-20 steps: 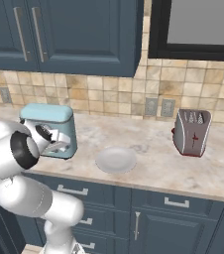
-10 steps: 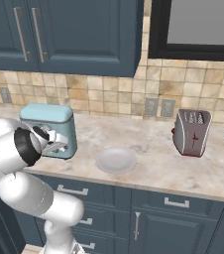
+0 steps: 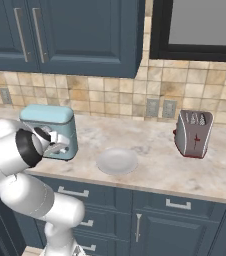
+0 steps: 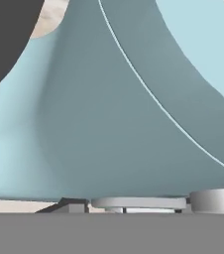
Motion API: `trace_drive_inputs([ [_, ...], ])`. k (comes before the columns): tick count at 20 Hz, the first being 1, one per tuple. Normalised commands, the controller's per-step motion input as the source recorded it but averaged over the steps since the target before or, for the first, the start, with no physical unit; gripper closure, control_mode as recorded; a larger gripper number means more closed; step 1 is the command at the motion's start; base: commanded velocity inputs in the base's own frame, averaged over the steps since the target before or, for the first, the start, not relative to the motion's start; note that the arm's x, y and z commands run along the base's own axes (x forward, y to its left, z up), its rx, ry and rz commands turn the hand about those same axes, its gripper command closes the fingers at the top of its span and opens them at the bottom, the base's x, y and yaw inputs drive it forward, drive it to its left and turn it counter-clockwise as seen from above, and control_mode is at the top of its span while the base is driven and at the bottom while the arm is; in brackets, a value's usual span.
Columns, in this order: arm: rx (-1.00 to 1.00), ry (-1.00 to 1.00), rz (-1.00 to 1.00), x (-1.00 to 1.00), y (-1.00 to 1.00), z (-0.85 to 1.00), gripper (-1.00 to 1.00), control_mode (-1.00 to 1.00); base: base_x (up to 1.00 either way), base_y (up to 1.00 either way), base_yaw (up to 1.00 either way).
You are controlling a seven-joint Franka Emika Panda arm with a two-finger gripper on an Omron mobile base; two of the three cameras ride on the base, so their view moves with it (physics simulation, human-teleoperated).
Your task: Add butter and sugar cubes to the stand mixer bowl and then turn on the stand mixer to begin making frosting.
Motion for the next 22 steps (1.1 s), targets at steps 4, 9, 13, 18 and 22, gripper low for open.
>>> trace_drive_inputs([
  [4,0.00,0.00,0.00,0.35,-0.22,0.02,1.00,-1.00,0.00,0.00,0.00],
  [9,0.00,0.06,0.00,0.46,-0.32,0.14,1.00,-1.00,0.00,0.00,0.00],
  [13,0.03,0.10,0.00,0.53,-0.34,0.35,1.00,-1.00,0.00,0.00,0.00],
  [18,0.07,0.11,0.00,0.45,-0.43,0.34,1.00,-1.00,0.00,0.00,0.00],
  [22,0.13,0.08,0.00,0.28,-0.51,0.23,1.00,-1.00,0.00,0.00,0.00],
])
